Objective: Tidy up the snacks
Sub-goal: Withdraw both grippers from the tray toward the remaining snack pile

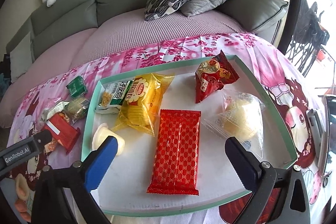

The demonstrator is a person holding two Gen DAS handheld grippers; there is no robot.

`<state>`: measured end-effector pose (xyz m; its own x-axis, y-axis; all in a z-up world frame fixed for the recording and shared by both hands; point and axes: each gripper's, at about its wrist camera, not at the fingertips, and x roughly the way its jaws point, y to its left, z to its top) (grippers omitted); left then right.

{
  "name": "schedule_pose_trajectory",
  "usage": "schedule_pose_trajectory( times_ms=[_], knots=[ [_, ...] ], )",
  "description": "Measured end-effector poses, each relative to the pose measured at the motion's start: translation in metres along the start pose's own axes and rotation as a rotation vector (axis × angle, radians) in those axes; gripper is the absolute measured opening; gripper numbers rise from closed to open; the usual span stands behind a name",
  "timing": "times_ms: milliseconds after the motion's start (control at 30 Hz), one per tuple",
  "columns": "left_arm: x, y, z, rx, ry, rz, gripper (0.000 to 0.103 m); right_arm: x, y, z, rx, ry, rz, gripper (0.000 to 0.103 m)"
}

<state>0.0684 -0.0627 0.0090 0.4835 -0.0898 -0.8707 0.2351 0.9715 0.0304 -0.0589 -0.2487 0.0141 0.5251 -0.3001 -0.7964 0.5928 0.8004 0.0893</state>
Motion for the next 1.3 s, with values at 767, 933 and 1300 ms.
schedule_pose_trajectory(
  times_ms=[767,933,1300],
  knots=[
    [0.032,0.054,0.05,-0.07,0.108,-0.032,0.101,0.009,0.032,0.015,-0.033,-0.037,0.026,0.103],
    [0.044,0.071,0.048,-0.114,0.142,-0.045,0.101,0.011,0.062,0.019,-0.082,-0.036,0.107,0.103],
    [0.061,0.096,0.053,-0.167,0.186,-0.08,0.101,0.025,0.13,0.014,-0.241,0.007,0.217,0.103]
  ],
)
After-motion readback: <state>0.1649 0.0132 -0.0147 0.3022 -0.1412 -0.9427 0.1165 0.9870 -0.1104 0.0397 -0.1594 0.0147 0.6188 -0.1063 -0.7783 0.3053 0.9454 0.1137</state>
